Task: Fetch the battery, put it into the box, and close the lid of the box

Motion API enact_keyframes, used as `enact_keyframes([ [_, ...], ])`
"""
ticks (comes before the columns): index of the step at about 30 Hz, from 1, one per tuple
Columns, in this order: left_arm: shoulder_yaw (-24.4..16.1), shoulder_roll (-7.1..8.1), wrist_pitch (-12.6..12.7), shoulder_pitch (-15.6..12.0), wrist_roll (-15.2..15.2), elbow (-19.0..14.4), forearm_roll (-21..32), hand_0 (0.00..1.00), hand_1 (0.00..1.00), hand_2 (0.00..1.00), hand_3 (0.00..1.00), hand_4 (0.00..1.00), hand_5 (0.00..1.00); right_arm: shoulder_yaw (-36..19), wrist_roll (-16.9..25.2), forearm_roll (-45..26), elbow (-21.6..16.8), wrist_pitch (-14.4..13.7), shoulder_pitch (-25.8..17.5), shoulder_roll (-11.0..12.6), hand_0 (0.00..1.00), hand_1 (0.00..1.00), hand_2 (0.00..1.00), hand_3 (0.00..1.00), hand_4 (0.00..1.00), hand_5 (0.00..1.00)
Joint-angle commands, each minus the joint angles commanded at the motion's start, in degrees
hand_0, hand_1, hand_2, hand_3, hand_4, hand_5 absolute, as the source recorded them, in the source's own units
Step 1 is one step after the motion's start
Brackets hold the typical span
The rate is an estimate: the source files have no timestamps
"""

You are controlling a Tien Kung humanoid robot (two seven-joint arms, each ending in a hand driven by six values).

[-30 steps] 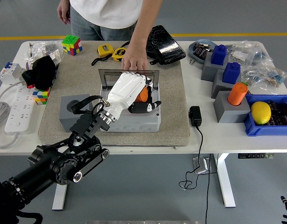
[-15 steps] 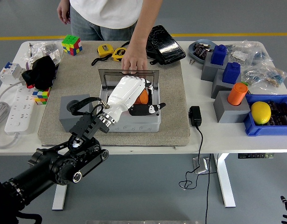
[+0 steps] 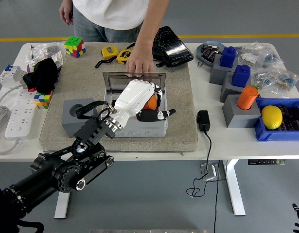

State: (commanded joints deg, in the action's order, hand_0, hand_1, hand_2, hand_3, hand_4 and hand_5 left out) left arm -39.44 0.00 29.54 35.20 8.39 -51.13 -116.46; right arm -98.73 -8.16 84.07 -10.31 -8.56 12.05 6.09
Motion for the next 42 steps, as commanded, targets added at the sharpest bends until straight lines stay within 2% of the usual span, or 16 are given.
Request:
enact_keyframes([
  [2,-0.02,0.0,-0.94,-0.04,-0.08,0.06,0.25,0.213,0.437,0.461,0.446,0.903,0.648,0.02,0.0,-0.03,0.0,0.01,-0.01,-0.01,0.845,0.805,0.768,0.801,0.998,0.998],
  [3,-0.02,0.0,-1.38,-0.04,-0.14,0.07,0.36,0.346,0.591,0.572,0.565,0.955,0.819,-0.02,-0.01,0.03,0.0,0.02,-0.01,-0.02,0.846,0.805,0.768,0.801,0.998,0.998],
  [8,-0.18,0.0,-3.13,-0.1,-0.11,0.16,1.15,0.346,0.591,0.572,0.565,0.955,0.819,0.08,-0.01,-0.04,0.0,0.03,-0.01,-0.02,0.846,0.805,0.768,0.801,0.998,0.998],
  [9,-0.25,0.0,-3.17,-0.11,-0.05,0.16,1.23,0.495,0.667,0.648,0.641,0.973,0.919,0.11,-0.01,-0.05,0.0,0.03,0.0,0.0,0.845,0.804,0.768,0.801,0.998,0.998],
  [14,-0.48,0.0,-2.22,-0.28,0.85,-0.2,1.74,0.495,0.667,0.648,0.641,0.973,0.919,0.0,-0.07,0.08,0.0,0.0,-0.08,0.0,0.845,0.804,0.768,0.801,0.998,0.998],
  [15,-0.55,0.0,-2.03,-0.38,0.92,-0.54,1.69,0.573,0.701,0.696,0.688,0.982,0.978,0.0,-0.08,0.06,0.0,-0.01,-0.11,0.0,0.846,0.805,0.768,0.801,0.998,0.998],
  [16,-0.58,0.0,-1.94,-0.44,0.93,-0.8,1.62,0.573,0.701,0.696,0.688,0.982,0.978,0.04,-0.07,0.02,0.0,-0.02,-0.11,0.0,0.846,0.805,0.768,0.801,0.998,0.998],
  [20,-0.93,0.0,-1.12,-1.32,2.21,-3.92,2.37,0.573,0.701,0.696,0.688,0.982,0.978,0.24,-0.02,-0.19,0.0,0.0,-0.25,-0.01,0.846,0.805,0.768,0.801,0.998,0.998],
  [21,-1.15,0.0,-0.8,-1.65,2.85,-5.08,2.91,0.703,0.751,0.758,0.752,0.998,0.998,0.21,-0.01,-0.17,0.0,-0.01,-0.29,-0.01,0.845,0.804,0.768,0.801,0.998,0.998],
  [26,-2.36,0.27,-0.01,-2.56,4.06,-8.89,3.57,0.703,0.751,0.758,0.752,0.998,0.998,-0.06,-0.06,0.08,0.0,0.01,-0.5,-0.01,0.845,0.804,0.768,0.801,0.998,0.998],
  [27,-2.72,0.42,-0.07,-2.69,4.05,-9.46,3.4,0.964,0.938,0.897,0.852,0.998,0.998,-0.15,-0.04,0.11,0.0,0.01,-0.53,-0.03,0.846,0.803,0.768,0.801,0.998,0.998],
  [28,-2.93,0.5,-0.13,-2.77,4.09,-9.73,3.33,0.964,0.938,0.897,0.852,0.998,0.998,-0.11,-0.01,0.08,0.0,0.01,-0.55,-0.03,0.846,0.803,0.768,0.801,0.998,0.998],
  [32,-4.79,0.86,-2.39,-3.49,3.11,-11.26,1.74,0.964,0.938,0.897,0.852,0.998,0.998,-0.02,-0.03,-0.16,0.0,-0.06,-0.52,0.03,0.846,0.803,0.768,0.801,0.998,0.998],
  [33,-5.53,1.02,-3.23,-3.83,2.61,-11.91,1.2,0.998,0.998,0.985,0.98,0.998,0.998,-0.02,0.0,-0.26,0.0,-0.08,-0.54,0.04,0.845,0.803,0.768,0.801,0.998,0.998],
  [38,-9.19,1.86,-7.44,-5.22,0.58,-14.81,-0.09,0.998,0.998,0.985,0.98,0.998,0.998,-0.52,-0.05,-0.05,0.0,-0.09,-0.74,-0.06,0.845,0.803,0.768,0.801,0.998,0.998],
  [42,-12.26,2.47,-10.53,-6.66,-0.42,-17.05,1.62,0.998,0.998,0.998,0.998,0.998,0.998,-0.61,0.03,-0.31,0.0,-0.09,-0.79,-0.22,0.845,0.803,0.768,0.801,0.998,0.998],
])
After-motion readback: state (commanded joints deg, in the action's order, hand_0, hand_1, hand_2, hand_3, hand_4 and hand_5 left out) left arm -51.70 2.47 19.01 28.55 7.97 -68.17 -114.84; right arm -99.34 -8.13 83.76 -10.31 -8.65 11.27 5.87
